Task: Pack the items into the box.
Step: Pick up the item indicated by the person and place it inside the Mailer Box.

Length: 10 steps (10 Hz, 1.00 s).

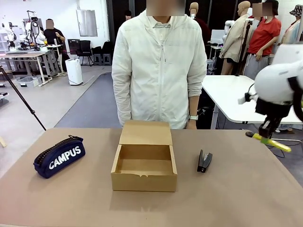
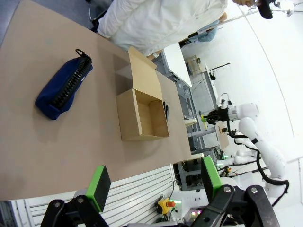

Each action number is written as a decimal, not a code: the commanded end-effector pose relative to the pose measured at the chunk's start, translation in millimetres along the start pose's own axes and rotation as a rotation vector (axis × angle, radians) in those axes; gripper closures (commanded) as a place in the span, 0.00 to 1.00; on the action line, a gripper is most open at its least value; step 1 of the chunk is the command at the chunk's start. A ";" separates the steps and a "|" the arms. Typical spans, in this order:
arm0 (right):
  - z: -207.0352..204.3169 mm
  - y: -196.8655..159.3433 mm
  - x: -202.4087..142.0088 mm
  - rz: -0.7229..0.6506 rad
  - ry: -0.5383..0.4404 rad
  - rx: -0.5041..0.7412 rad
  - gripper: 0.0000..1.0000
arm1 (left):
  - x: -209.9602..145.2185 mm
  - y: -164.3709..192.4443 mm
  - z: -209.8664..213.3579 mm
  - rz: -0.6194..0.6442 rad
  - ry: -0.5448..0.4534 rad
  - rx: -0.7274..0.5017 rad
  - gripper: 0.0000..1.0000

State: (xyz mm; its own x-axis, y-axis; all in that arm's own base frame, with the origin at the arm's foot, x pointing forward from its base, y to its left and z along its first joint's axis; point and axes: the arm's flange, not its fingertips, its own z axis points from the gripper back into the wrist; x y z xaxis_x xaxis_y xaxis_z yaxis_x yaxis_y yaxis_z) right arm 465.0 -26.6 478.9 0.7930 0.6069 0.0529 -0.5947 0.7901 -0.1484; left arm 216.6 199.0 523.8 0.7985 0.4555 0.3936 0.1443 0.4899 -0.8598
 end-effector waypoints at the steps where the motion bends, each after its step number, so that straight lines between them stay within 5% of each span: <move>1: -25.3 -13.5 -14.2 -0.128 -0.018 -0.029 1.00 | 1.0 -0.6 0.7 -0.019 -0.008 -0.016 0.00; 2: 0.0 0.0 0.0 0.000 0.000 0.000 1.00 | 1.0 -0.6 0.7 -0.019 -0.008 -0.016 0.00; 5: 0.6 -4.5 -11.5 -0.036 -0.007 0.002 1.00 | 1.0 -0.6 0.7 -0.019 -0.008 -0.016 0.00; 10: 43.7 126.1 168.1 0.462 -0.072 -0.080 1.00 | 1.0 -0.6 0.7 -0.019 -0.008 -0.016 0.00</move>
State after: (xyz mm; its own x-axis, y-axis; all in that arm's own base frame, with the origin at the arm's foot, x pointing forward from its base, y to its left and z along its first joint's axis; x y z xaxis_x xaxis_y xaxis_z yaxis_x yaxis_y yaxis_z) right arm 491.7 158.7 505.7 0.5205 0.8523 0.0517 -0.8265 0.5181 -0.2203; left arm 216.2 199.2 524.5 0.7980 0.4555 0.3946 0.1447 0.4908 -0.8592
